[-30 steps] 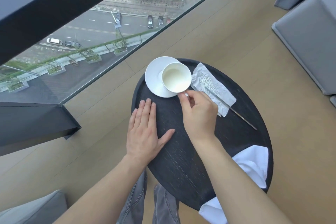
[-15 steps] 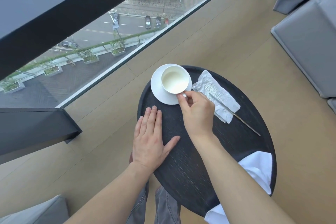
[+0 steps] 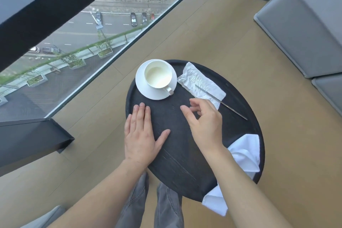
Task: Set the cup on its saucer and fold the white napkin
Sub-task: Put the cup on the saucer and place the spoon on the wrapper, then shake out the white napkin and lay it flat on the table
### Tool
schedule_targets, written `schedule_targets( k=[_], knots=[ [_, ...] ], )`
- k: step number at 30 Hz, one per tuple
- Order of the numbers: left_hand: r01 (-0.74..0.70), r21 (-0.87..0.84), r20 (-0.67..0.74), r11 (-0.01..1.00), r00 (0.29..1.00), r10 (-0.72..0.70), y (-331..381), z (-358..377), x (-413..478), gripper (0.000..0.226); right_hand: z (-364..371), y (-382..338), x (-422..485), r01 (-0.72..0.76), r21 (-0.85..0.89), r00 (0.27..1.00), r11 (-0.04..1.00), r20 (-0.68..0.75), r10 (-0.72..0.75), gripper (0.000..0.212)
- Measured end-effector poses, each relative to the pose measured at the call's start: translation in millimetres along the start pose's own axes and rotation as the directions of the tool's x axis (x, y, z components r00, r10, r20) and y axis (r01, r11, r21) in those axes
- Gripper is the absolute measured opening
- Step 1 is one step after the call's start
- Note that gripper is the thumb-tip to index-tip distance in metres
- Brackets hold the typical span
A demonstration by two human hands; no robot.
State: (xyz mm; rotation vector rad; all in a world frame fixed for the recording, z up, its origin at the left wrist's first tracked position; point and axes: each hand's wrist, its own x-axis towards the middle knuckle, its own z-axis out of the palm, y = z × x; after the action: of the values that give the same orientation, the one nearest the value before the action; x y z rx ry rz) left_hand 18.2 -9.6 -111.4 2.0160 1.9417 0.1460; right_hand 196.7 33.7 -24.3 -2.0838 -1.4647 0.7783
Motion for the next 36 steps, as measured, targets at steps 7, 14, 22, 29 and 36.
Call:
schedule_targets(
  k=[7, 14, 22, 29, 36],
  knots=[
    [-0.098, -0.108, 0.062, 0.989, 0.993, 0.105, -14.8, -10.3, -4.8, 0.083, -85.1, 81.1, -77.6, -0.090, -0.200, 0.994, 0.976, -0.077, 0.076, 0.020],
    [-0.151, -0.282, 0.096, 0.947, 0.978, 0.185, 32.4, -15.2, -46.9, 0.056, -133.7, 158.3, -127.6, -0.252, -0.237, 0.965, 0.938, -0.128, 0.227, 0.024],
    [-0.173, -0.474, 0.335, 0.863, 0.871, 0.359, 142.2, -0.9, -113.1, 0.034, -134.9, 190.5, -129.3, -0.306, -0.043, 0.952, 0.951, 0.015, 0.307, 0.009],
    [-0.209, -0.276, 0.339, 0.938, 0.892, 0.299, 175.6, 39.6, -167.7, 0.042, -139.9, 190.1, -119.2, -0.334, 0.066, 0.942, 0.940, 0.062, 0.330, 0.027],
    [-0.131, -0.362, 0.241, 0.923, 0.943, 0.228, 172.9, 50.8, -175.3, 0.017, -147.5, 187.4, -103.4, -0.256, 0.179, 0.966, 0.950, 0.089, 0.244, 0.045]
  ],
)
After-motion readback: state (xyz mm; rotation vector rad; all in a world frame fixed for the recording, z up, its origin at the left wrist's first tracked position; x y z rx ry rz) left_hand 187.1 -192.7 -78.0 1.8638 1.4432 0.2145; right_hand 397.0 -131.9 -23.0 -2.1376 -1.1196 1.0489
